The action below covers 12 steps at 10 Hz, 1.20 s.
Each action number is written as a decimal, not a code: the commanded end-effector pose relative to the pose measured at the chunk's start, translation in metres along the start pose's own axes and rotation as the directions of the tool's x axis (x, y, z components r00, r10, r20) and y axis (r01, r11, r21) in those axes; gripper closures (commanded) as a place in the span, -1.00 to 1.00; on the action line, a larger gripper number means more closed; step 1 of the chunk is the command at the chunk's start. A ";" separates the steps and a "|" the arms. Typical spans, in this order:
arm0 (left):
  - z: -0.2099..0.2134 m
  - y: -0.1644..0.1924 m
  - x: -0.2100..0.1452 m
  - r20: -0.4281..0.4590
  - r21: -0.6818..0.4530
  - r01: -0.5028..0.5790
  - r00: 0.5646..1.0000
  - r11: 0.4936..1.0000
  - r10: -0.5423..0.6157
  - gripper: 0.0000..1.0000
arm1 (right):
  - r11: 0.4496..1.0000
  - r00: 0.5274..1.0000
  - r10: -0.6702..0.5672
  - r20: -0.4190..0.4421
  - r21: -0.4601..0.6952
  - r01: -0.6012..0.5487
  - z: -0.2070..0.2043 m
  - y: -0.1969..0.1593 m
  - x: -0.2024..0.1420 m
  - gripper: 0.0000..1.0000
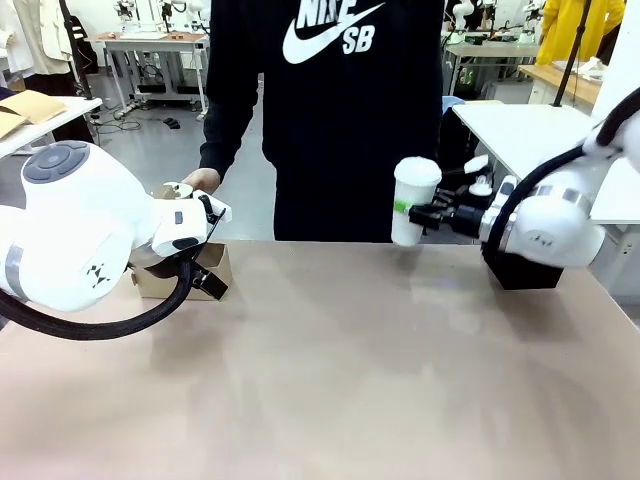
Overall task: Pour a drink into a cup and package it in a carrier.
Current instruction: When a person places the Paper Cup Lid on the 600 ml Paper Cup , lift the 600 ml Paper Cup.
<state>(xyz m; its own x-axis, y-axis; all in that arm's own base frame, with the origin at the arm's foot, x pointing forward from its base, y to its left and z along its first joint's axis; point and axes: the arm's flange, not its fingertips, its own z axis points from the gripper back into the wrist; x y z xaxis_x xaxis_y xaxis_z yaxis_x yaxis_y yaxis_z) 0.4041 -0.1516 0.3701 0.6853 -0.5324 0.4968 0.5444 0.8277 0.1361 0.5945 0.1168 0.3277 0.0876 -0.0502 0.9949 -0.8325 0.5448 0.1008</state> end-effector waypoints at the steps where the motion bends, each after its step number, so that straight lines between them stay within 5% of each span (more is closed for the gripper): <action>1: 0.000 0.000 0.000 0.001 -0.001 0.001 1.000 1.000 -0.001 -1.00 | 0.999 1.000 -0.005 -0.022 0.035 0.006 0.023 0.023 0.079 -0.61; 6: 0.000 0.000 0.000 0.001 -0.001 0.001 1.000 1.000 -0.001 -1.00 | 0.992 0.999 -0.010 -0.034 0.127 0.014 0.098 0.094 0.209 -0.61; 10: 0.000 0.000 0.000 0.001 -0.001 0.001 1.000 1.000 -0.001 -1.00 | 0.990 0.998 -0.044 -0.043 0.133 0.049 0.094 0.095 0.218 -0.61; 12: 0.000 0.000 0.000 0.001 -0.001 0.001 1.000 1.000 -0.001 -1.00 | 0.995 0.999 0.031 -0.025 0.095 -0.028 0.099 0.104 0.222 -0.61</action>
<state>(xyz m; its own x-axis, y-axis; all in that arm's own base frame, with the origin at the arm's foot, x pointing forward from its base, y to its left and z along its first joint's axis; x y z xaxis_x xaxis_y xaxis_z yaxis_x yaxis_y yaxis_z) 0.4040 -0.1520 0.3706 0.6841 -0.5331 0.4977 0.5451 0.8272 0.1368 0.4769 0.0793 0.5525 0.0955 -0.0158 0.9953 -0.8841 0.4581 0.0922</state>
